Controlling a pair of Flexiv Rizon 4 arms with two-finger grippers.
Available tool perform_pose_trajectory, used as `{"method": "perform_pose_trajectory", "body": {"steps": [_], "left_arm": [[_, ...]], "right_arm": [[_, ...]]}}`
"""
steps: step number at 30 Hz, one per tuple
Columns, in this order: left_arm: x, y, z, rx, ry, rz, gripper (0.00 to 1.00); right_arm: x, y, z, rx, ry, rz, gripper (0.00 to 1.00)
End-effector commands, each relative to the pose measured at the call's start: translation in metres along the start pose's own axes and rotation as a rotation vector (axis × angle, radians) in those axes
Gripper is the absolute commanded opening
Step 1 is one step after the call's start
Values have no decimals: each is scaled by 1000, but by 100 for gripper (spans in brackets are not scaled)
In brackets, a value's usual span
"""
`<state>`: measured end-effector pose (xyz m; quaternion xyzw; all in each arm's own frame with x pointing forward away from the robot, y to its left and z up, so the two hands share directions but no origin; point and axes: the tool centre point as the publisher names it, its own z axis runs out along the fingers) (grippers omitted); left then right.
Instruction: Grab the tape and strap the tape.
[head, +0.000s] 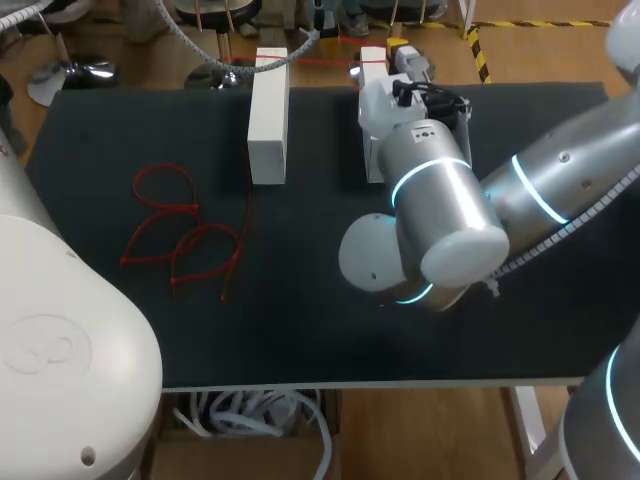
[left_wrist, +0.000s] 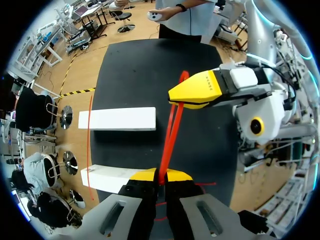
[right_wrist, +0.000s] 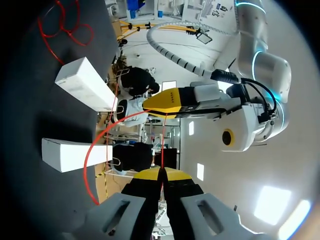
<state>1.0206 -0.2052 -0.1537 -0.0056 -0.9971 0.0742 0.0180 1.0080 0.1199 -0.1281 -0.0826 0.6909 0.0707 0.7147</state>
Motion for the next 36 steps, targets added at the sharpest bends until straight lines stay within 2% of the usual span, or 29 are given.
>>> {"method": "perform_pose_trajectory", "body": {"steps": [1,9,36], "left_arm": [[-1,-1,-1,-4,2,0,0],[-1,-1,-1,-4,2,0,0],[-1,-1,-1,-4,2,0,0]], "right_arm": [[2,1,0,-2,-2,-9,0],[3,2,2,-5,-2,-11,0],[-15,-2,3,-16,-2,51,0]]}}
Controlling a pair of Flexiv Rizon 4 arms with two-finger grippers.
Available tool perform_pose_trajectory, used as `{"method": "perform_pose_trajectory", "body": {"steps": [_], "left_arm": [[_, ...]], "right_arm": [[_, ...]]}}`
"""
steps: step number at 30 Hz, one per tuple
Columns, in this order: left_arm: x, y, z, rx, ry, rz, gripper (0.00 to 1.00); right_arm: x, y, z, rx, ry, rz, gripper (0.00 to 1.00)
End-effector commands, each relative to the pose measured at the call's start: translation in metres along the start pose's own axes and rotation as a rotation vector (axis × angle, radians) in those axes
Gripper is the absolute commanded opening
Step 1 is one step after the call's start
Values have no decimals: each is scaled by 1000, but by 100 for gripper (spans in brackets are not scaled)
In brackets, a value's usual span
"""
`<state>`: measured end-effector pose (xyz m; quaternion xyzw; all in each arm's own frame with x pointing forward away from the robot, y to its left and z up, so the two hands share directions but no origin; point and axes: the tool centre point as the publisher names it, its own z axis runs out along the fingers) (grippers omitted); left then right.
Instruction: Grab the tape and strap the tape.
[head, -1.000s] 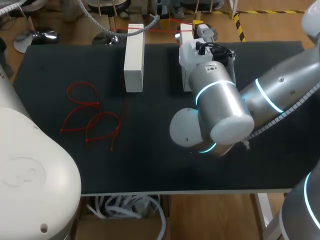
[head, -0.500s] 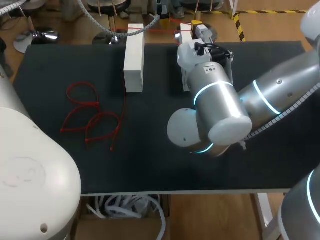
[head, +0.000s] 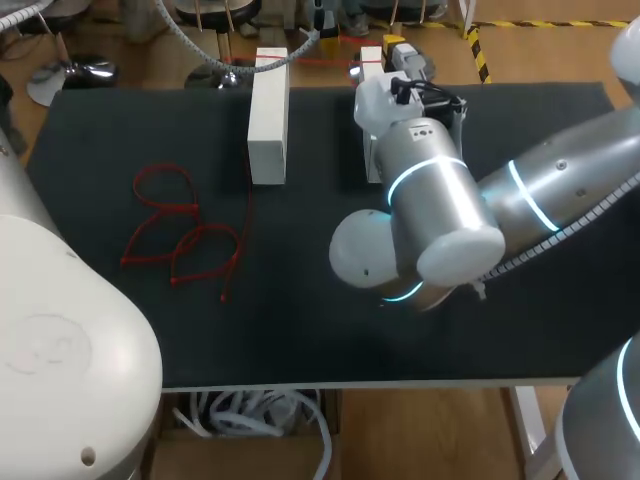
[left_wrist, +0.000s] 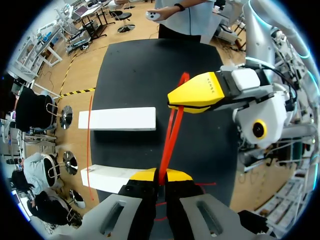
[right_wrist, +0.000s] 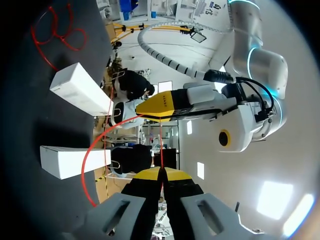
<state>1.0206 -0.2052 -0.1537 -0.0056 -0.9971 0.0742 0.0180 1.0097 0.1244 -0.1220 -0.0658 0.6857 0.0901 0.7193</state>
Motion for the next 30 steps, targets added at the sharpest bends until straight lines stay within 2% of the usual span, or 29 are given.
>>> {"method": "perform_pose_trajectory", "body": {"steps": [1,11,22,30], "left_arm": [[-1,-1,-1,-4,2,0,0],[-1,-1,-1,-4,2,0,0],[-1,-1,-1,-4,2,0,0],[-1,-1,-1,-4,2,0,0]], "right_arm": [[-10,-6,1,-12,18,4,0],[-12,-10,5,-8,19,10,0],[2,-14,-5,-53,43,-37,0],[3,-10,-4,-56,39,-42,0]]}}
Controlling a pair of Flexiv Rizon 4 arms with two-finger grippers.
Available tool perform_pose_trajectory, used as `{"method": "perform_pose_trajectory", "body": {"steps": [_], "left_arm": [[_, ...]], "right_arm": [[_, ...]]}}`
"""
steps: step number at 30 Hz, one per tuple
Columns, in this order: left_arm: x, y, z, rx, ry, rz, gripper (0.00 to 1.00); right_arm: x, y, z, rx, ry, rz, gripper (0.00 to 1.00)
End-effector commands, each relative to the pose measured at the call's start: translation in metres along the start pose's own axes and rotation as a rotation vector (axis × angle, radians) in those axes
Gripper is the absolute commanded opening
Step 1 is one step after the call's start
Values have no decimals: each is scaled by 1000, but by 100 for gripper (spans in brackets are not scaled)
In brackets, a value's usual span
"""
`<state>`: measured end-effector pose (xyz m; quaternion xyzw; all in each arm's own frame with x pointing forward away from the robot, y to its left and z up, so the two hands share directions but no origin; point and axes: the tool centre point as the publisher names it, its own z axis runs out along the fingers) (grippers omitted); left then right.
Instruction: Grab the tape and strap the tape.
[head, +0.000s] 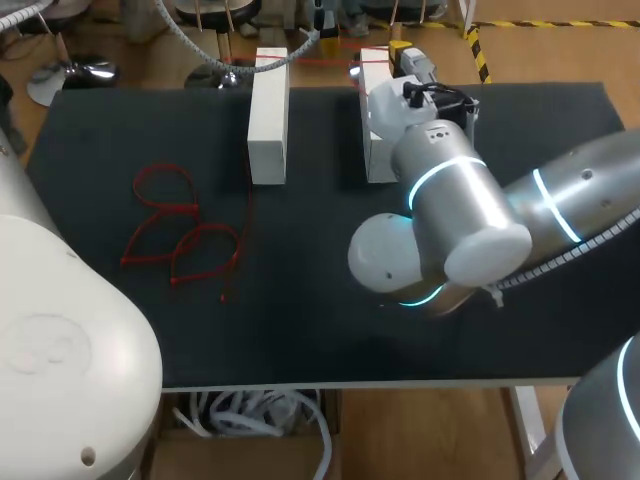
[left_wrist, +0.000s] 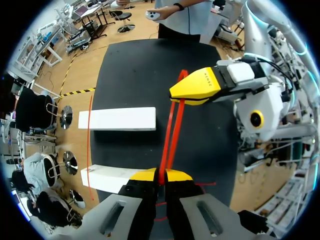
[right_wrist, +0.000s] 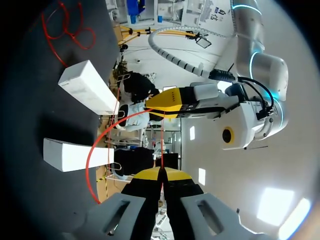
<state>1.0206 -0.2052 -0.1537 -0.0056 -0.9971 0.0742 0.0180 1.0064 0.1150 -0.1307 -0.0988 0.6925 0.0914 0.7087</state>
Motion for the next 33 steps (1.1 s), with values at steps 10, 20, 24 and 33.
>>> {"method": "perform_pose_trajectory", "body": {"steps": [10,20,24,33], "left_arm": [[-1,-1,-1,-4,2,0,0],[-1,-1,-1,-4,2,0,0],[-1,-1,-1,-4,2,0,0],[-1,-1,-1,-4,2,0,0]], "right_arm": [[-10,0,5,1,1,17,0],[-11,3,7,0,-3,21,0],[-11,5,8,0,-5,24,0],[-10,8,11,1,-9,22,0]]}}
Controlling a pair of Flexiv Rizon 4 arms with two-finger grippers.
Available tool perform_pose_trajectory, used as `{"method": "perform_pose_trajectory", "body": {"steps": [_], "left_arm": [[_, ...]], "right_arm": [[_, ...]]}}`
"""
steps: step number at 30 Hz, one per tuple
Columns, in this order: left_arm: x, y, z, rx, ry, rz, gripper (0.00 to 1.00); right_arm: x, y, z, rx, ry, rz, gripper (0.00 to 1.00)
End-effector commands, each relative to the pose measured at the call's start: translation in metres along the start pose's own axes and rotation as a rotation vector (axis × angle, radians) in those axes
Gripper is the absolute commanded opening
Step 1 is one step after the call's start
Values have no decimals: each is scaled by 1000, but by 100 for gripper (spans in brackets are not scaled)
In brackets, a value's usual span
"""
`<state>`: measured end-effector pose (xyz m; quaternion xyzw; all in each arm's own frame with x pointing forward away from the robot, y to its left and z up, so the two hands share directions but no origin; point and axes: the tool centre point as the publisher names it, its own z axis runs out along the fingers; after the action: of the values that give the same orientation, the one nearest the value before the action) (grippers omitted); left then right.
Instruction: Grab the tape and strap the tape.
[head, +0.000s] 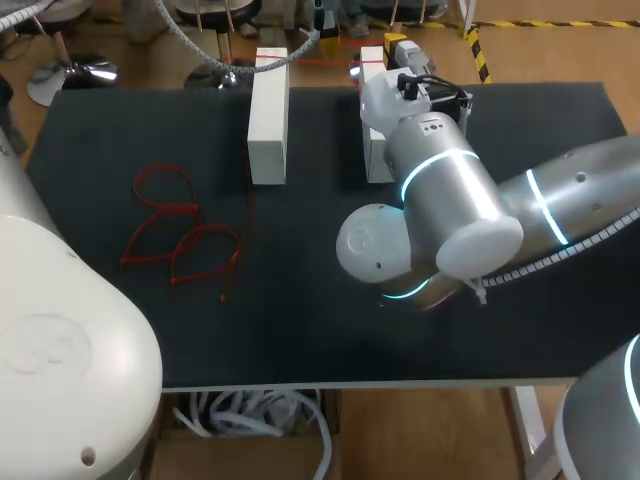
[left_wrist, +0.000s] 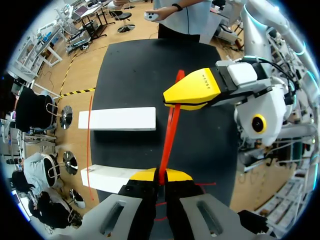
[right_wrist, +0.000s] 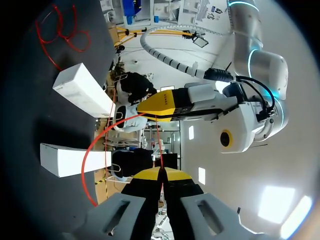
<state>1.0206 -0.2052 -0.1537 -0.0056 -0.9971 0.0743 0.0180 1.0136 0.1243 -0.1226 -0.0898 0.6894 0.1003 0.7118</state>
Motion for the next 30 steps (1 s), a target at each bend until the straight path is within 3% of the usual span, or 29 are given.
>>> {"method": "perform_pose_trajectory", "body": {"steps": [1,19,30], "left_arm": [[-1,-1,-1,-4,2,0,0],[-1,-1,-1,-4,2,0,0],[-1,-1,-1,-4,2,0,0]], "right_arm": [[-2,2,1,0,3,-1,0],[7,11,1,-1,1,-22,0],[0,-3,0,-12,9,-13,0]]}}
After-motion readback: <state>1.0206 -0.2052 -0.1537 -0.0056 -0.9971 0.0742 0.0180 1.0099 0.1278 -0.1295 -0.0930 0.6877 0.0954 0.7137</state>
